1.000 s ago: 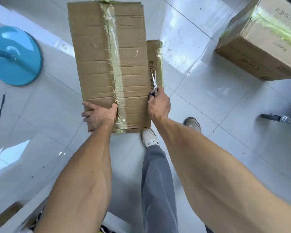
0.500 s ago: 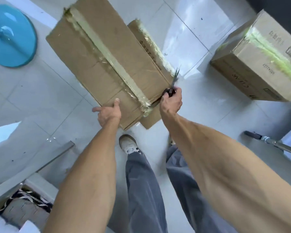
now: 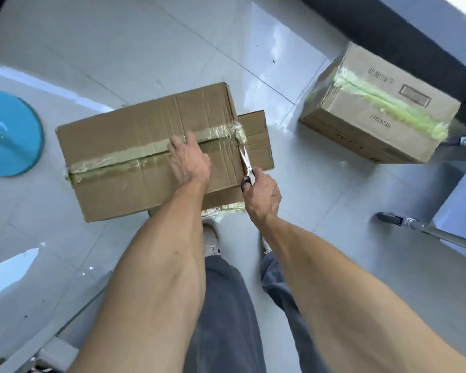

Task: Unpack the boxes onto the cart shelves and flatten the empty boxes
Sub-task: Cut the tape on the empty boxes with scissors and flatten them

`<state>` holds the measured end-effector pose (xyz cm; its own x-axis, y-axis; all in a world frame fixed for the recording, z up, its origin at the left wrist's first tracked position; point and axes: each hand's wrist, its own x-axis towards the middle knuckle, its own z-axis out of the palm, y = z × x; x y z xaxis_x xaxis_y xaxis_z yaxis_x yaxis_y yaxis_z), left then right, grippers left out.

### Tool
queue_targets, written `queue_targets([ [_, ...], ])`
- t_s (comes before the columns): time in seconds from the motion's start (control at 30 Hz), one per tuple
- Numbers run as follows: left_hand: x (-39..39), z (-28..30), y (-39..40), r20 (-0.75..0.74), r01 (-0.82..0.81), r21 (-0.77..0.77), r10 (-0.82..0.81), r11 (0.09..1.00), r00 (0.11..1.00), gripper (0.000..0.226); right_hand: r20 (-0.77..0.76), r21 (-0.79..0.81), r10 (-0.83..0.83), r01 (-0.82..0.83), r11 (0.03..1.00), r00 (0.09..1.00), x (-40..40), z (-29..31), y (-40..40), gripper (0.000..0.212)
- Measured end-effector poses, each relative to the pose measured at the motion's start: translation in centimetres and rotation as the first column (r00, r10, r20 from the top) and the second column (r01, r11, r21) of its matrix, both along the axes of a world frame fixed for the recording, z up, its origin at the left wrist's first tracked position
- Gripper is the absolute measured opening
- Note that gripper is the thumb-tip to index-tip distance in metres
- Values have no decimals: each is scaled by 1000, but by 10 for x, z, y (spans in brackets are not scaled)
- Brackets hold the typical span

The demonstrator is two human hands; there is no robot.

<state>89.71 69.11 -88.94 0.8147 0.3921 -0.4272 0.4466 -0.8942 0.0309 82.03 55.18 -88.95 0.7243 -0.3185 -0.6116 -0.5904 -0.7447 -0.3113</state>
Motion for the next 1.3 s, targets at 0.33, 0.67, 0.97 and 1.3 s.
queue_targets([
  [0.33,78,-21,31,-260,360,-89,-370,929,892,140,151,-320,49,2,947,987,15,-22,47,31],
  [0.67,89,-17,43,-232,469,-97,-478,878,847,118,178,-356,-189,242,902,966,-8,-9,74,45],
  [0.97,74,-18,52,-173,515,-80,-520,854,836,108,157,-379,-133,184,907,979,73,-13,76,31],
  [1.3,69,-22,60,-102,500,-107,-510,859,854,104,115,-313,-129,159,936,985,67,-21,66,28],
])
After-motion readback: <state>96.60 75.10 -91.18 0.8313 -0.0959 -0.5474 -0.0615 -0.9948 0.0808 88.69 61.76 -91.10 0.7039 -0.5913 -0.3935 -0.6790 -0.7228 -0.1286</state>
